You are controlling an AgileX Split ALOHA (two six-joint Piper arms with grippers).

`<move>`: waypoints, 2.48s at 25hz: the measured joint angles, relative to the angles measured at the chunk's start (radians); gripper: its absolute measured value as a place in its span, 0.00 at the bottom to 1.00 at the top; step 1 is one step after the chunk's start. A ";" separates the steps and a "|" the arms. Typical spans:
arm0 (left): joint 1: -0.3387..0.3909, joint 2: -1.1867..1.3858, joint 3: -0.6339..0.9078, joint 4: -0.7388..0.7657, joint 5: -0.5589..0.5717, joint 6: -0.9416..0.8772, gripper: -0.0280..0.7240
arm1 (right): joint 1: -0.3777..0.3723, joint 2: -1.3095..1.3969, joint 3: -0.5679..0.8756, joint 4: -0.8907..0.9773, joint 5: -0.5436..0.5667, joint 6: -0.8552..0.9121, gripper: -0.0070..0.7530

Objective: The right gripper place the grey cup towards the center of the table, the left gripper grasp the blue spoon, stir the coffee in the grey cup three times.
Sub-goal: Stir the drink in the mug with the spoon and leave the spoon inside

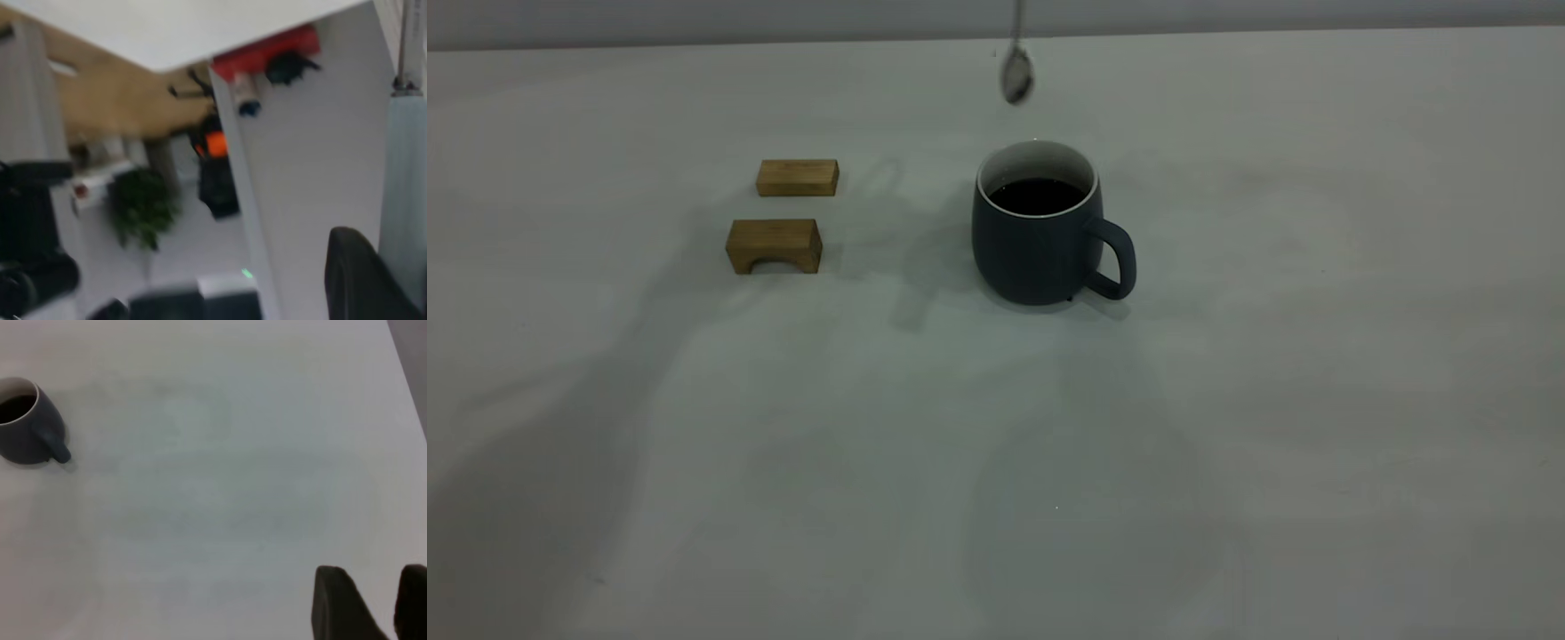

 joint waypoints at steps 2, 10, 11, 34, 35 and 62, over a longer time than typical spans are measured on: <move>0.000 0.030 0.000 -0.042 -0.002 -0.024 0.24 | 0.000 0.000 0.000 0.000 0.000 0.000 0.33; 0.000 0.108 0.000 -0.075 -0.020 -0.065 0.24 | 0.000 0.000 0.000 0.000 0.000 0.000 0.33; 0.000 0.123 0.000 -0.075 -0.026 -0.065 0.24 | 0.000 0.000 0.000 0.000 0.000 0.000 0.33; 0.000 0.260 0.000 -0.175 -0.014 0.115 0.23 | 0.000 0.000 0.000 0.000 0.000 0.000 0.33; 0.000 0.263 0.000 -0.168 -0.012 0.068 0.23 | 0.000 0.000 0.000 0.000 0.000 0.000 0.33; -0.002 0.262 -0.009 -0.160 -0.012 0.200 0.18 | 0.000 -0.001 0.000 0.000 0.000 0.000 0.33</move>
